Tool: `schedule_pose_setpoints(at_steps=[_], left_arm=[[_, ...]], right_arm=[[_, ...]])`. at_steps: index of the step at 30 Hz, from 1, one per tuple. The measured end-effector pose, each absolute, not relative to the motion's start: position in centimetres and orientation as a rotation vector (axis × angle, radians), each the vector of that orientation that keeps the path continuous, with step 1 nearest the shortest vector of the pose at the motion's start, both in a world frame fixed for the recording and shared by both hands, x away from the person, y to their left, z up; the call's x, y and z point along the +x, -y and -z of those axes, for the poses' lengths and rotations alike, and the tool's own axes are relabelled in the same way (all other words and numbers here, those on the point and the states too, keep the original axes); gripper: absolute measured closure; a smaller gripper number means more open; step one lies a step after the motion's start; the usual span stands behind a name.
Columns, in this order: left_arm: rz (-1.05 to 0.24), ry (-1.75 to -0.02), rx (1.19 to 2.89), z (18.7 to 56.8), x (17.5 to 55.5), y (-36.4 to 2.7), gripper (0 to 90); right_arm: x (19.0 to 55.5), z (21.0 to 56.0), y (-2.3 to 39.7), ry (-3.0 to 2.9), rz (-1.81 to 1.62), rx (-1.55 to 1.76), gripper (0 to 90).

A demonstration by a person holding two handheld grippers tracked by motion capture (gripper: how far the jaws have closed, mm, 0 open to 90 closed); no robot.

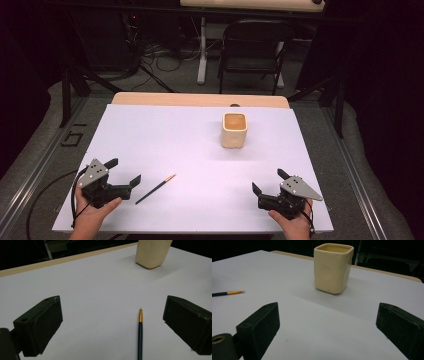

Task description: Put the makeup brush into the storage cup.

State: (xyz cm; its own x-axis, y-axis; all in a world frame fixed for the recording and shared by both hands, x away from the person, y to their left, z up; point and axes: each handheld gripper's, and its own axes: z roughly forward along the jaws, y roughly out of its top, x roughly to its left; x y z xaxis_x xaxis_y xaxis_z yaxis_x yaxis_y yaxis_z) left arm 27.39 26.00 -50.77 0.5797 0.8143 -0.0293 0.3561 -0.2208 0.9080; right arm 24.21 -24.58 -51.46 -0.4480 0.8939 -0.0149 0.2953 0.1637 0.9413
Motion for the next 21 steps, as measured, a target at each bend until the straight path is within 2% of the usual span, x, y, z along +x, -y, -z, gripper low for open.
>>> schedule_pose_setpoints(at_steps=[21], left_arm=[[-0.549,-0.970,1.852,50.54,27.46,-25.92,7.3]], right_arm=[[24.30,51.65,24.41,-1.860,-1.292,1.105,7.3]])
